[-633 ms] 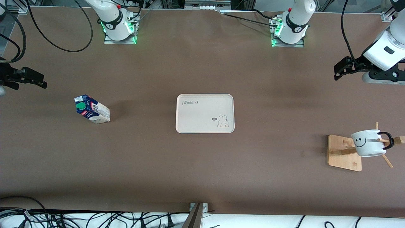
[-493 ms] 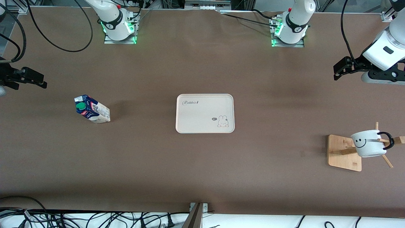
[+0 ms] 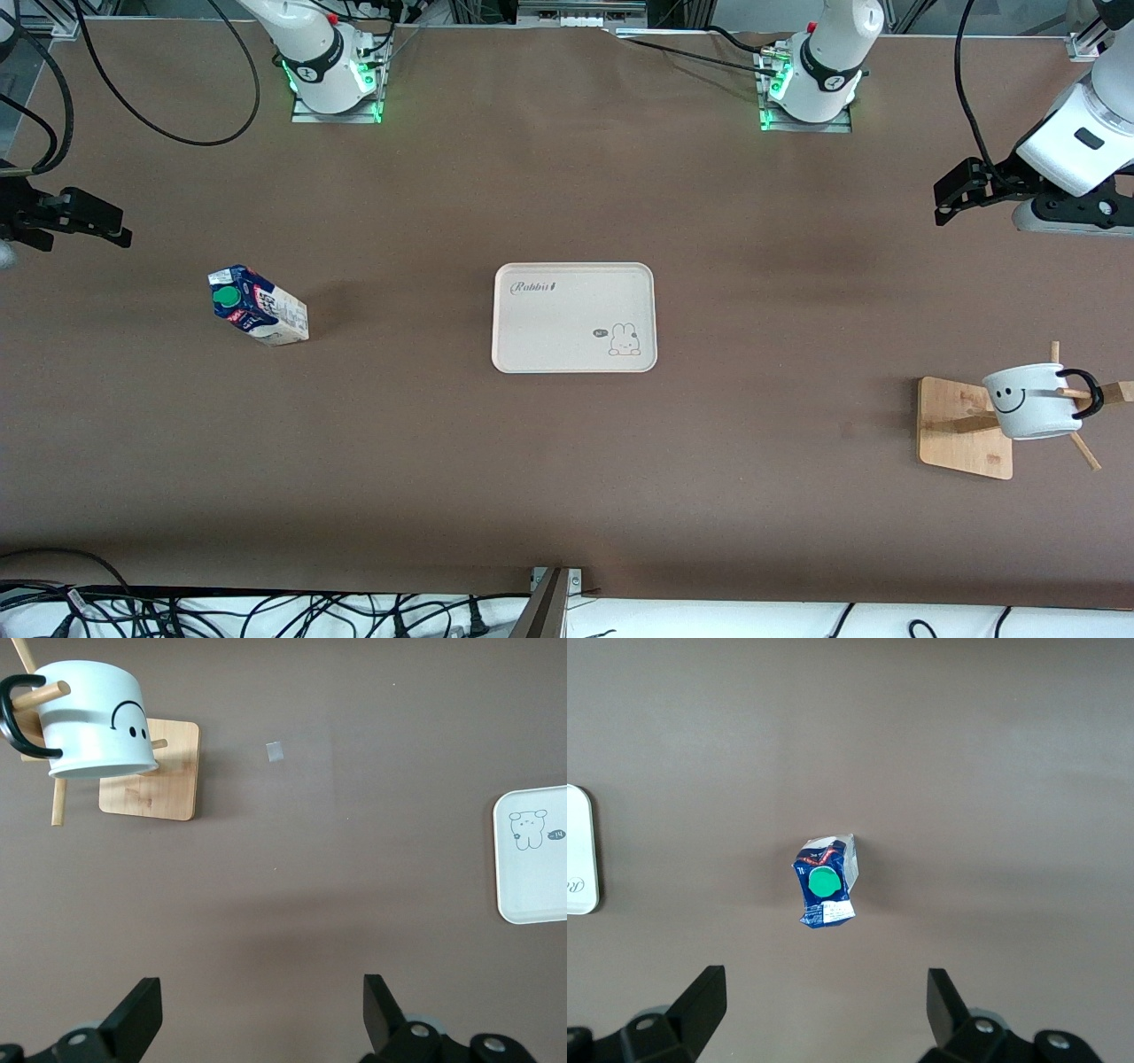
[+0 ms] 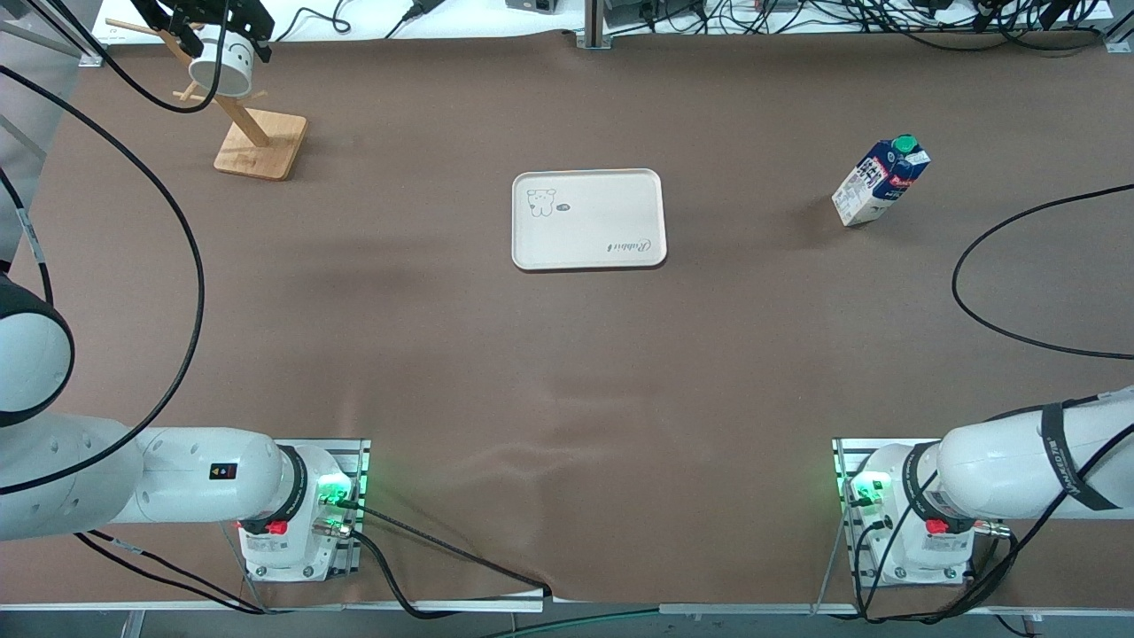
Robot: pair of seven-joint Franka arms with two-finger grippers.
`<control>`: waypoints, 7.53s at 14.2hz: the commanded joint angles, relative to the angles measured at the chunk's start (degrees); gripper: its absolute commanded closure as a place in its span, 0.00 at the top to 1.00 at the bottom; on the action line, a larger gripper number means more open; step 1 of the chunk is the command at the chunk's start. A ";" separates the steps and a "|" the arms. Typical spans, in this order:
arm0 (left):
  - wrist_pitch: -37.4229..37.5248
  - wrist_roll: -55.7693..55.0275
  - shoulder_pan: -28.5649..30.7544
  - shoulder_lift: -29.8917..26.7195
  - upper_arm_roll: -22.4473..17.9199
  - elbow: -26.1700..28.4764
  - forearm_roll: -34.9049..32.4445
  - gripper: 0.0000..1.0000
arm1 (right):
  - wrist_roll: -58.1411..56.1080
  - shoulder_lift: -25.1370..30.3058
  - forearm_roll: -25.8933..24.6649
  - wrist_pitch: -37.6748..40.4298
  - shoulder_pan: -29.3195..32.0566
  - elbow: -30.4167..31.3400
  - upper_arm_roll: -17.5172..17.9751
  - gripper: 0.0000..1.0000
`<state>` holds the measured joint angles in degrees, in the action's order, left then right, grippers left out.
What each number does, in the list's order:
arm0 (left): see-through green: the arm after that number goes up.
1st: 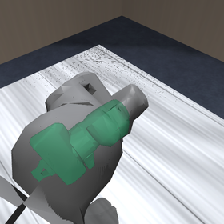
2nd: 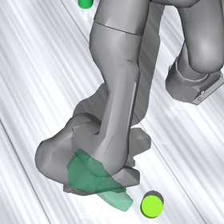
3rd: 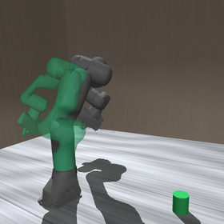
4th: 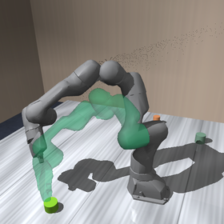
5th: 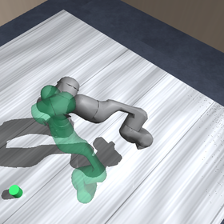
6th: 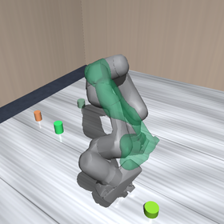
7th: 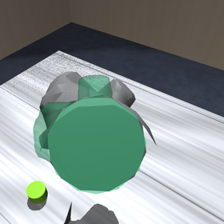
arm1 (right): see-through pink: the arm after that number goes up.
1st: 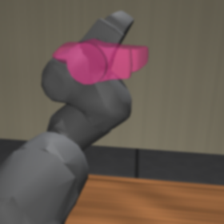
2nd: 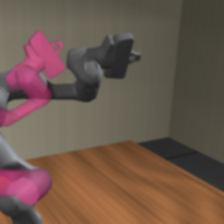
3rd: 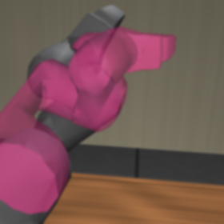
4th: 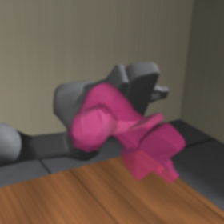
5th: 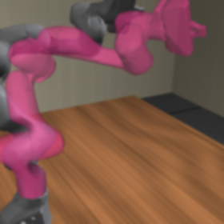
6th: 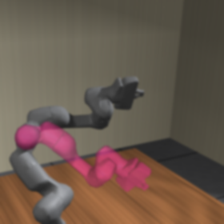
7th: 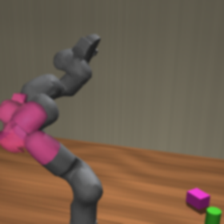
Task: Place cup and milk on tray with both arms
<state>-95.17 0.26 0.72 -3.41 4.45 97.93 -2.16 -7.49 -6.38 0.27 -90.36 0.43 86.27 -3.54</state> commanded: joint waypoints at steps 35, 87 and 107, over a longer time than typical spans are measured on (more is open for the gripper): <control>1.91 -0.35 0.60 1.21 0.38 -2.39 -0.74 1.00 | -3.75 -18.49 1.23 -1.92 -2.81 -0.14 0.38 1.00; 1.91 -0.44 0.60 1.30 0.38 -2.39 -0.56 1.00 | -10.18 -15.77 0.17 -6.84 -1.14 13.31 -0.24 0.59; 2.00 -0.96 0.60 1.21 0.38 -2.39 -0.47 1.00 | -2.47 -3.47 10.02 1.07 -1.40 11.29 7.74 0.50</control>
<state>-94.53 0.17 1.25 -3.17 4.70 97.54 -2.16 -14.00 -11.17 8.98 -88.83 -1.30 97.50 1.56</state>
